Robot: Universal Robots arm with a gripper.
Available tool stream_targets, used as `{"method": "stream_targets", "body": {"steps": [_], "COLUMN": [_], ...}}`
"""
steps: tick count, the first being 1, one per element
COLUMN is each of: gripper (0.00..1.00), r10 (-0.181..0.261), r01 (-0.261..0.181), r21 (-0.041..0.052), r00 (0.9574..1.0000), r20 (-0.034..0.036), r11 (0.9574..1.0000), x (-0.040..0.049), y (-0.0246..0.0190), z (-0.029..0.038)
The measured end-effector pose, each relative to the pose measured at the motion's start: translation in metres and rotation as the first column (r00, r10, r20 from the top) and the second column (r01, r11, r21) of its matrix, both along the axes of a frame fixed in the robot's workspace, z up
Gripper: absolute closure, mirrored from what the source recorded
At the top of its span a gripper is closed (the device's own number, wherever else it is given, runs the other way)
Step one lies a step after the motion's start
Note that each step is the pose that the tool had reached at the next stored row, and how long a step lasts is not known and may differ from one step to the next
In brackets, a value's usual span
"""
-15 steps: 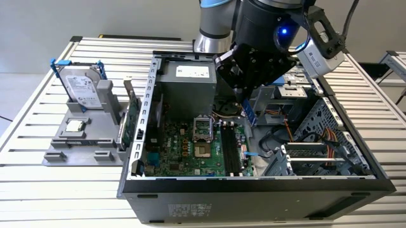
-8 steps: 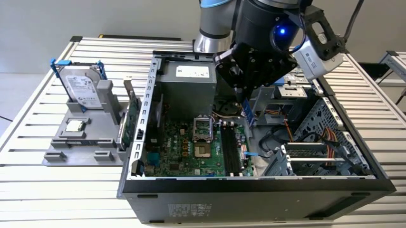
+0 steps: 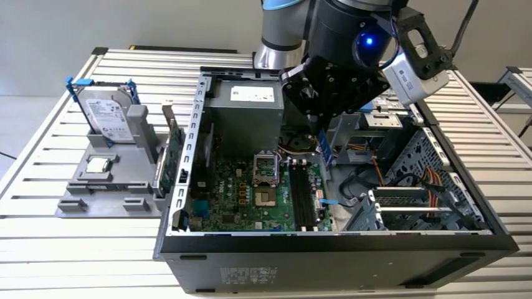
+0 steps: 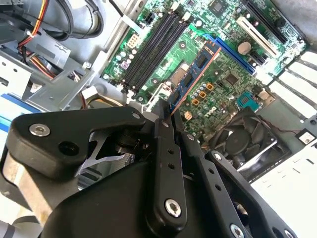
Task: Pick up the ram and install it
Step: 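Insert the ram into the slot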
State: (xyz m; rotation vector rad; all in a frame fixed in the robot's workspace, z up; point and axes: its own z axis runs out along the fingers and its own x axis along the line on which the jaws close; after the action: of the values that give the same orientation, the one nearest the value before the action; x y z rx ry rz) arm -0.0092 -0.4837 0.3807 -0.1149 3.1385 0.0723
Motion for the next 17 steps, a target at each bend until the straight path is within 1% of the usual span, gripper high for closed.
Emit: {"method": "stream_targets", "body": {"steps": [7, 13, 17], "gripper": [1.0, 1.0, 1.0], "r10": [-0.002, -0.032, -0.037], "r01": [0.002, 0.032, 0.037], "r21": [0.0, 0.0, 0.0], "r00": [1.0, 0.9995, 0.9993], "r20": [0.0, -0.0001, 0.0], "r11": [1.0, 0.9995, 0.9993], "x": [0.0004, 0.0026, 0.0061], "y": [0.0, 0.0, 0.0], "z": [-0.0022, -0.0041, -0.0052]}}
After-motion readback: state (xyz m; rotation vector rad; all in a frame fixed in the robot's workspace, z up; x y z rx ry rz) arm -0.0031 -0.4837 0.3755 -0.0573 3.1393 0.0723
